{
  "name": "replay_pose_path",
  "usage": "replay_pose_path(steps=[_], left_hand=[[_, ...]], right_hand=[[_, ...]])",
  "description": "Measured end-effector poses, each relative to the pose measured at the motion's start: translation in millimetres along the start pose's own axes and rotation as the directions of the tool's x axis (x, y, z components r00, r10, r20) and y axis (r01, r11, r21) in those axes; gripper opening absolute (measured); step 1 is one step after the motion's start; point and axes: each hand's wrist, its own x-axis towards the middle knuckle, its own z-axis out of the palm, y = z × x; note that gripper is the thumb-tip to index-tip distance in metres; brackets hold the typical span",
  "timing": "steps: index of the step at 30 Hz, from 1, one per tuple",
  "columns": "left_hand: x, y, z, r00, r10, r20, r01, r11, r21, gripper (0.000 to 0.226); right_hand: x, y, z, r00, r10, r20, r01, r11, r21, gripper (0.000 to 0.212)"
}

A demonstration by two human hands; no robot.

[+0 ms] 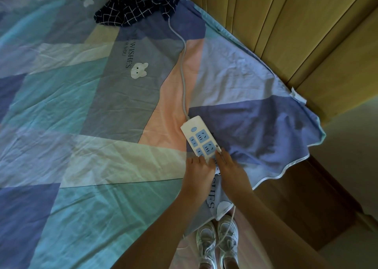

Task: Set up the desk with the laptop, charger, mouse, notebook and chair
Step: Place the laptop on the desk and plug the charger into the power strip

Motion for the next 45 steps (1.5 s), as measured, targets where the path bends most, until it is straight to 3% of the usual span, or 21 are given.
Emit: replay_pose_path(steps=[5,10,13,19,21,23,25,28,30,39,45], left_hand=[[4,4,0,0.999,0.045,0.012,-0.046,0.998,0.046,0.019],[9,9,3,0.997,0.039,0.066,-0.042,0.998,0.046,0.015],[11,12,-7,0.994,0.071,0.088,-0.076,0.995,0.061,0.023],[14,5,-10,0.989,0.146,0.036,-0.146,0.989,-0.019,0.041],[15,-13,-5,0.99,0.141,-0.016,-0.142,0.976,-0.166,0.064],[11,-37,-9,0.994,0.09,0.069,-0.046,0.877,-0.478,0.091],[2,-55,-12,0.993,0.034,0.11,0.034,0.823,-0.567,0.082],[-15,-60,-10,0.998,0.03,0.054,0.0,0.875,-0.484,0.038],[-18,-53,-9,0.997,0.072,0.027,-0.054,0.909,-0.414,0.027],[-9,-25,-24,0.977,0.202,0.065,-0.192,0.972,-0.139,0.021],[0,-14,-46,0.977,0.179,0.117,-0.183,0.983,0.018,0.025]], right_hand=[[0,-3,4,1.0,0.02,-0.017,-0.019,0.999,0.027,0.053],[-1,-6,-6,0.994,0.093,0.05,-0.096,0.993,0.069,0.061],[-4,-9,-3,0.978,0.196,0.075,-0.202,0.975,0.093,0.067],[-18,-18,5,0.957,0.286,-0.055,-0.276,0.951,0.138,0.069],[-26,-23,6,0.949,0.3,-0.094,-0.285,0.947,0.148,0.076],[-34,-28,4,0.941,0.305,-0.147,-0.281,0.945,0.165,0.077],[-42,-34,3,0.93,0.318,-0.182,-0.287,0.941,0.178,0.077],[-57,-41,1,0.921,0.344,-0.185,-0.311,0.932,0.186,0.077],[-66,-43,-2,0.91,0.363,-0.198,-0.33,0.926,0.183,0.078],[-87,-49,-11,0.888,0.405,-0.217,-0.357,0.905,0.231,0.086],[-119,-49,-21,0.844,0.389,-0.368,-0.301,0.913,0.274,0.081]])
